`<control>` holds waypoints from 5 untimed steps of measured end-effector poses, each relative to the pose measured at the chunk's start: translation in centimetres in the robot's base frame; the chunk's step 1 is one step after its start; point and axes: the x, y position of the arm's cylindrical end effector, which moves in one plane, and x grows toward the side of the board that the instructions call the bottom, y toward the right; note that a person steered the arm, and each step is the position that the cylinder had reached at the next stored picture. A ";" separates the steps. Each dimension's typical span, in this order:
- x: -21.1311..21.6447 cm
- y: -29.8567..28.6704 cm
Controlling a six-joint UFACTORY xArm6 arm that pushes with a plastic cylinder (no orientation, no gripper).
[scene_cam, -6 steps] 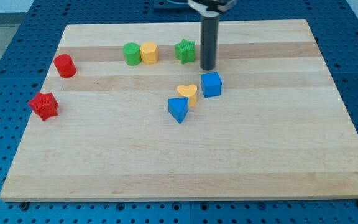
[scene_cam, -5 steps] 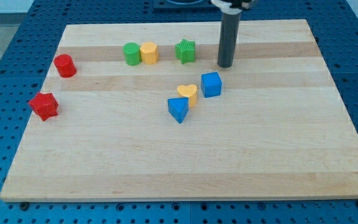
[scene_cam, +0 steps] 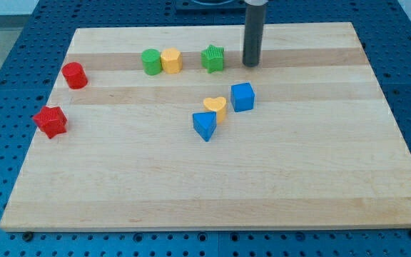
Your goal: Push the green star to the right side of the yellow hexagon
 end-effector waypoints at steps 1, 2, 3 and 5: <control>-1.0 0.7; -1.0 -1.5; -1.0 -4.6; -1.0 -9.6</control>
